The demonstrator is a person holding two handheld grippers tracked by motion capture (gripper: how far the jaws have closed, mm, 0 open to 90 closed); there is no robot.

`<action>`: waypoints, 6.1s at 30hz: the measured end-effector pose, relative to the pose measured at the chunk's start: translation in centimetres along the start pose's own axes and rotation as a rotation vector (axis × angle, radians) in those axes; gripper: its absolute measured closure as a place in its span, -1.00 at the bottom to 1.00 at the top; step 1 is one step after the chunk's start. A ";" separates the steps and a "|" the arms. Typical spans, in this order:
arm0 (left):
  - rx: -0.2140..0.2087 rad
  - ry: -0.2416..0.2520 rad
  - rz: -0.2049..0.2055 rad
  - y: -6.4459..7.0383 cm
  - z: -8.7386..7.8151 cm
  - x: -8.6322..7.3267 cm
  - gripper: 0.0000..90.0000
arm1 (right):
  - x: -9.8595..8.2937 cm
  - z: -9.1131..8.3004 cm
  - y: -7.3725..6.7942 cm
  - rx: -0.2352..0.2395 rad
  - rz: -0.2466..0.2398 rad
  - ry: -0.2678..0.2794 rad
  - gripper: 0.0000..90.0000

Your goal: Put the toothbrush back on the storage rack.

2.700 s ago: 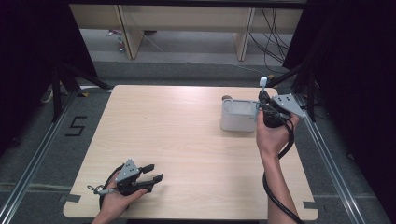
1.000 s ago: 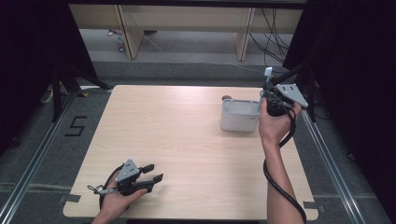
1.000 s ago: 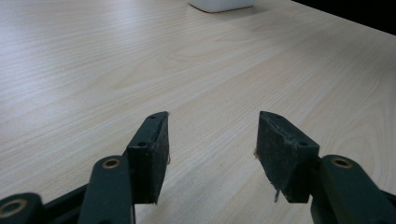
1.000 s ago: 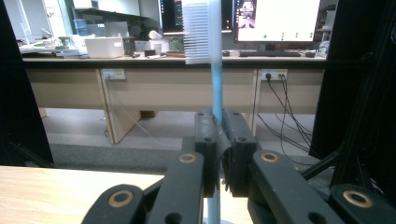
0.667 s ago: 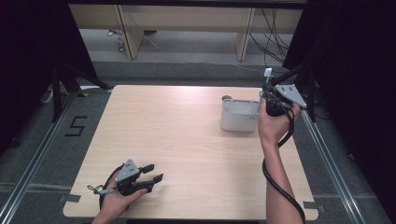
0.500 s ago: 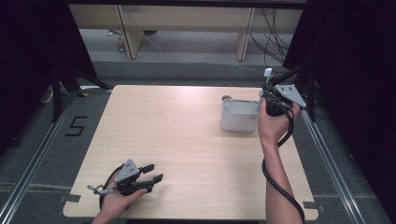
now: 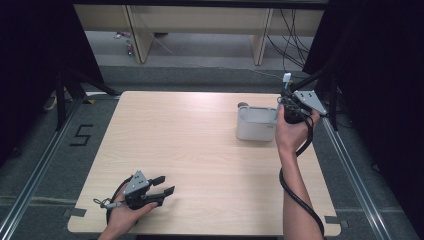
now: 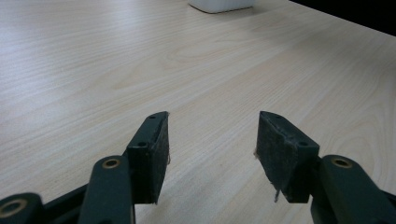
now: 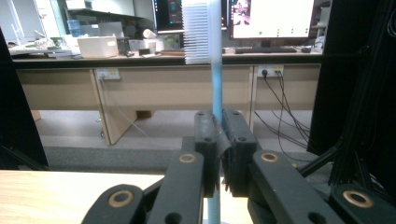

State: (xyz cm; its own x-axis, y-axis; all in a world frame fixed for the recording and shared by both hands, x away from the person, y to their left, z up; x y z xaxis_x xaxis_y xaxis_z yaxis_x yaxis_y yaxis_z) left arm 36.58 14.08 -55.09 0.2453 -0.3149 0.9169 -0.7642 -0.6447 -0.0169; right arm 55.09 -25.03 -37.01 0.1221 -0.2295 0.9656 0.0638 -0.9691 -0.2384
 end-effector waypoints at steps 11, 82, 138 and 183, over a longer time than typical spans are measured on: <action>0.002 -0.005 0.009 0.0 0.0 0.0 -0.03 | -0.5 0.3 0.3 -0.002 0.005 -0.003 0.91; -0.001 -0.002 -0.002 0.0 0.0 0.0 -0.03 | -6.3 1.3 2.4 -0.051 0.003 -0.145 0.91; -0.002 -0.005 0.003 0.0 0.0 0.0 -0.03 | -8.7 1.1 4.0 -0.085 -0.012 -0.218 0.42; 0.026 -0.002 -0.009 -0.2 -0.2 0.0 -0.04 | -13.1 -9.0 5.2 0.000 -0.004 -0.378 0.27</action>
State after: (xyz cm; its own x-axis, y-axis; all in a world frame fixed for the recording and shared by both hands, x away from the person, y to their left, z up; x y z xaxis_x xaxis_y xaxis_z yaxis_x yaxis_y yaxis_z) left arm 36.61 14.33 -55.04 0.2533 -0.3109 0.9161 -0.7464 -0.6652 -0.0193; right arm 44.86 -27.86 -49.91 0.4791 -0.1756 0.8600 0.0654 -0.9699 -0.2345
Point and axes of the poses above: each handheld gripper's, and its own axes: z roughly forward along the jaws, x roughly out of its top, y roughly to its right, the point moved 7 cm from there along z, roughly forward along the jaws, and after that the axes turned 11 degrees about z, right-handed, at the moved point
